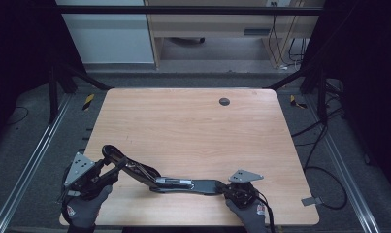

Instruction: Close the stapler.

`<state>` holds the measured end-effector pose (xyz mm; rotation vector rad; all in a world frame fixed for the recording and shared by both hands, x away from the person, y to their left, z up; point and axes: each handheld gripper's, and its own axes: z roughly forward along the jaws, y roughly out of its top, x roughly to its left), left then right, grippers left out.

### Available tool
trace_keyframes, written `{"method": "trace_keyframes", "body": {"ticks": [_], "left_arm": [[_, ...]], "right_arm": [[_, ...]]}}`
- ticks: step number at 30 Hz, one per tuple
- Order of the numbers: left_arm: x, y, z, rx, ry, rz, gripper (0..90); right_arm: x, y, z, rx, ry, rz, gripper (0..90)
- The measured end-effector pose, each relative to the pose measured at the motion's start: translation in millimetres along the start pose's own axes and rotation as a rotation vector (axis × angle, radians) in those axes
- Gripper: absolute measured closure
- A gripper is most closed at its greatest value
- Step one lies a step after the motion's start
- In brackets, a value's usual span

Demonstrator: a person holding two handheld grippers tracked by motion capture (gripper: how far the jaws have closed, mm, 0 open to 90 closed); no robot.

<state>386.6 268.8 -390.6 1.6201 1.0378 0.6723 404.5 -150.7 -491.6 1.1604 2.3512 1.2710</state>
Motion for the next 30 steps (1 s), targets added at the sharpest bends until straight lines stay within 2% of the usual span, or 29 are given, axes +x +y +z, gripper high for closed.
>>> {"method": "trace_keyframes", "body": {"ticks": [30], "left_arm": [[-20.5, 10.7, 7.3, -0.014, -0.038, 0.047, 58.8]], "right_arm": [[1.6, -2.1, 7.0, 0.017, -0.005, -0.006, 90.0]]}}
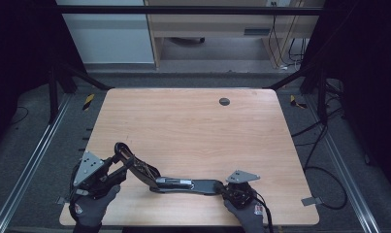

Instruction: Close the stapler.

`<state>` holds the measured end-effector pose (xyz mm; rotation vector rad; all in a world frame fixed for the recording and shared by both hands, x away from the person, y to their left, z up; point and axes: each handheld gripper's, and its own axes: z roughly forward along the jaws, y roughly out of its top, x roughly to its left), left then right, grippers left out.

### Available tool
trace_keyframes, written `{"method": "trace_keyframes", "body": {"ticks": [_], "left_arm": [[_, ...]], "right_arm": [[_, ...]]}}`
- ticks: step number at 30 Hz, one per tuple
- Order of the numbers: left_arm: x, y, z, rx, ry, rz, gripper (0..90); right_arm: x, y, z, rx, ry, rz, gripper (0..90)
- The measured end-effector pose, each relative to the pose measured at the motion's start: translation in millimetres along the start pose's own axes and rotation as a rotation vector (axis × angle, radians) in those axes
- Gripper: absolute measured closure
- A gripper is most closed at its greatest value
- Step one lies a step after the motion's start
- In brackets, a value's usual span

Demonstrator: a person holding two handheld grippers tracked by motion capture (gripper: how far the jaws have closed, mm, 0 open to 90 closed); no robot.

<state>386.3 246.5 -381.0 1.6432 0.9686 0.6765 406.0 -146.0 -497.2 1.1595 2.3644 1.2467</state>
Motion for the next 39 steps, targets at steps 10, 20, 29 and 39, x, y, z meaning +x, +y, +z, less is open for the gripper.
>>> {"method": "trace_keyframes", "body": {"ticks": [10, 20, 29, 39], "left_arm": [[-8.4, 4.8, 4.0, 0.005, -0.011, 0.034, 59.1], [-17.4, 8.4, 8.3, 0.007, -0.014, 0.075, 59.3], [-24.6, 10.8, 11.9, 0.009, -0.013, 0.103, 59.3], [-34.1, 13.2, 15.9, 0.015, -0.008, 0.152, 59.1]], "right_arm": [[0.1, -0.4, 0.0, -0.003, 0.003, 0.006, 90.0], [0.3, -0.4, 0.1, -0.003, 0.001, 0.007, 90.0], [-0.2, -0.6, 0.1, -0.004, 0.002, 0.009, 90.0], [-0.4, -0.7, 0.3, -0.006, 0.003, 0.010, 90.0]]}}
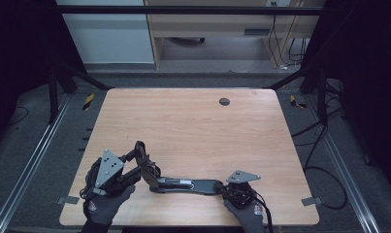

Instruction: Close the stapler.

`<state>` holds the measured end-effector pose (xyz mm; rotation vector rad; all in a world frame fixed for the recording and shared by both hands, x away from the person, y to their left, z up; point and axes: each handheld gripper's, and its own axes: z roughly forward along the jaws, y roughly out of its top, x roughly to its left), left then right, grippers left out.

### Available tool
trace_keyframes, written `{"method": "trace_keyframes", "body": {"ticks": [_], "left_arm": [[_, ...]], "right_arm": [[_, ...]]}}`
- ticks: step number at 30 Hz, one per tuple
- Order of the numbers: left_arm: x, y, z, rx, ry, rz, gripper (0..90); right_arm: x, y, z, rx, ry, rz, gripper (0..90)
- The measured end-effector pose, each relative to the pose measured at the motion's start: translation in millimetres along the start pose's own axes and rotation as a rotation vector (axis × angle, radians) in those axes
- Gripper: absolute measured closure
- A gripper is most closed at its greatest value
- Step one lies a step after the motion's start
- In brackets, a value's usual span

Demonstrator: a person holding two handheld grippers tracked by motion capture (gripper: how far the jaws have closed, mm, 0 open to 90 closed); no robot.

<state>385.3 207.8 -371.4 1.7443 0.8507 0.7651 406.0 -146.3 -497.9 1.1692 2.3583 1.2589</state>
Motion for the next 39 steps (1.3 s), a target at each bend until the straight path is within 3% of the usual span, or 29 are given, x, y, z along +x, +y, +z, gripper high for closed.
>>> {"method": "trace_keyframes", "body": {"ticks": [12, 39], "left_arm": [[-8.7, 3.8, 6.2, -0.009, -0.003, 0.055, 58.5], [-30.7, 9.5, 20.1, 0.021, -0.021, 0.115, 56.4]], "right_arm": [[-0.1, -0.3, 0.1, -0.002, 0.003, 0.007, 90.0], [-0.2, -0.4, 0.6, -0.004, 0.010, 0.010, 90.0]]}}
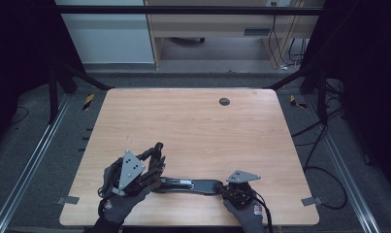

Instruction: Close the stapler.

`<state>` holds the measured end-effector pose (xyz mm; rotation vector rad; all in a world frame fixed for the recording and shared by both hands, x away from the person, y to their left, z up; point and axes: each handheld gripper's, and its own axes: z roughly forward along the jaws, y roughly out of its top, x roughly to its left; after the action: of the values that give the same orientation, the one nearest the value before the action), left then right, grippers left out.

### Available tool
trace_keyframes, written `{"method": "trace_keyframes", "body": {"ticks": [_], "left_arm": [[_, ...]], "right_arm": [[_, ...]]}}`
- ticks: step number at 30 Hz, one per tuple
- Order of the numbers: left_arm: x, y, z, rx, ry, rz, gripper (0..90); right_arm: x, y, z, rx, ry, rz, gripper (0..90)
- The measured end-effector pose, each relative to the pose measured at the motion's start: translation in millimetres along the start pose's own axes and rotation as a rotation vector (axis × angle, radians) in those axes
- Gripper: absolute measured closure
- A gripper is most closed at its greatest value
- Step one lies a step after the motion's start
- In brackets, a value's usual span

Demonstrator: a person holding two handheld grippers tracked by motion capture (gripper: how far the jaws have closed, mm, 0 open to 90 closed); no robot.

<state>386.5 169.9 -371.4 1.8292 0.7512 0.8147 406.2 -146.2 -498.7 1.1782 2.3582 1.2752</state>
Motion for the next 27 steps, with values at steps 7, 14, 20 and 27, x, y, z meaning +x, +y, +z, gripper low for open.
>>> {"method": "trace_keyframes", "body": {"ticks": [7, 14, 20, 27], "left_arm": [[-7.4, 1.8, 5.4, 0.004, -0.015, 0.031, 55.5], [-22.8, 4.8, 16.5, 0.017, -0.017, 0.090, 54.4], [-28.3, 5.0, 21.0, 0.020, -0.024, 0.098, 53.5], [-30.6, 4.8, 22.8, 0.022, -0.029, 0.103, 53.0]], "right_arm": [[0.1, -0.1, 0.0, -0.001, 0.000, 0.000, 90.0], [0.3, -0.2, 0.0, -0.001, 0.000, 0.001, 90.0], [0.4, -0.4, -0.3, 0.001, 0.001, 0.007, 90.0], [0.1, -0.5, 0.0, -0.003, 0.002, 0.010, 90.0]]}}
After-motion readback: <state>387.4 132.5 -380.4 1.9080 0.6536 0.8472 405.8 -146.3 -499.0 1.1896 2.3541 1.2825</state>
